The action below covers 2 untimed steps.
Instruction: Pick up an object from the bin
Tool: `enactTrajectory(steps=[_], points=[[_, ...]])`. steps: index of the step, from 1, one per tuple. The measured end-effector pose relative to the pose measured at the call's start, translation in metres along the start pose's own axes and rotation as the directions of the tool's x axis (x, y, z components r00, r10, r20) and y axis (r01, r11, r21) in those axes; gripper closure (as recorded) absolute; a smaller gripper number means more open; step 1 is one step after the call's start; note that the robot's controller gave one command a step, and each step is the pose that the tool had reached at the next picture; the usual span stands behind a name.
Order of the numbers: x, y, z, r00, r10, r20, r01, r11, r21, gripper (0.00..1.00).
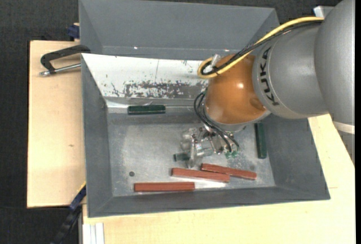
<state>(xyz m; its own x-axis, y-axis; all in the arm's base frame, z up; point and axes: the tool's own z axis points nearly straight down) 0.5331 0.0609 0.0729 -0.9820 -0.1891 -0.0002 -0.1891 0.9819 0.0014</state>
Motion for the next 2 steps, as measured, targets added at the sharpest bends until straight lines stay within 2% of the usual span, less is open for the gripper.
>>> enactTrajectory(steps=[1,2], points=[[-0.0107,0.0028,-0.0413,0.999,0.033,0.010,-0.033,0.999,0.000,1.00],[-0.0022,0.0068,-0.0493,0.998,0.059,0.002,-0.059,0.998,0.000,1.00]])
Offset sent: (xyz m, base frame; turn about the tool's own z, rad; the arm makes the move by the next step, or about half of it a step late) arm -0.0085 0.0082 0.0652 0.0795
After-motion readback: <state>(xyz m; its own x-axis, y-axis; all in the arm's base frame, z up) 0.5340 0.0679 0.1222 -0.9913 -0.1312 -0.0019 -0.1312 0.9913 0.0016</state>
